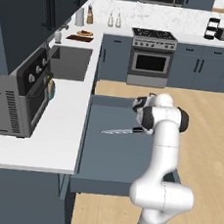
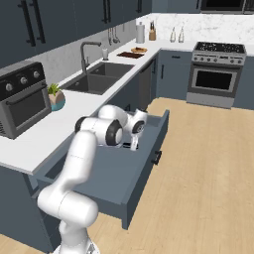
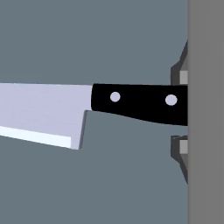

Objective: Pick up the knife from the drawer and place it on the cutting board. Then place the meat from the plate to the cutting board.

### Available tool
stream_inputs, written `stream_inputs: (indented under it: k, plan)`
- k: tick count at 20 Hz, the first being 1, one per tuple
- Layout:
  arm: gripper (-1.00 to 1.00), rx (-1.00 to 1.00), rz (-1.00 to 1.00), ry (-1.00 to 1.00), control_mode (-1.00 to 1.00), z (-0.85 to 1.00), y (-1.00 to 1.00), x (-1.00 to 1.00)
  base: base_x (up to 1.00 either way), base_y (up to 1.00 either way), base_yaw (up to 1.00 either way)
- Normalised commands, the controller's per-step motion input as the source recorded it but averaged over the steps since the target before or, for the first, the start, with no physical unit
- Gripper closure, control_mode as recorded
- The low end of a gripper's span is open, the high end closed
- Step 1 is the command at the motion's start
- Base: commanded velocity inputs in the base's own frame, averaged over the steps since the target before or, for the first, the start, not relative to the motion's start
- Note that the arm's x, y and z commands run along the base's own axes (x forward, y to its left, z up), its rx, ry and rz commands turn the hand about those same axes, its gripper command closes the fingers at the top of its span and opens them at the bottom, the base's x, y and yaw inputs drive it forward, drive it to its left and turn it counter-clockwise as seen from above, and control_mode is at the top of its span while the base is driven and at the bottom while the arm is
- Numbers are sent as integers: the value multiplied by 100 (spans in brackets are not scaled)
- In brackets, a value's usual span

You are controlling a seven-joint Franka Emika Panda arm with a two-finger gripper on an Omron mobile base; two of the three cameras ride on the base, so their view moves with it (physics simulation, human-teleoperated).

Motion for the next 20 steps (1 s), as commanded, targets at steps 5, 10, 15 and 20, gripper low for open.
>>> stream_inputs:
  k: [5, 10, 15, 20]
  plan:
    - [100, -3, 0, 6, -100, 100, -56, 0, 0, 0, 0]
    - [100, -1, -1, 2, -100, 100, -54, -34, 0, 0, 0]
    - [100, 0, -3, -11, -100, 100, -12, -76, 0, 0, 0]
    - [100, -13, 0, -29, -100, 73, 18, -100, 0, 0, 0]
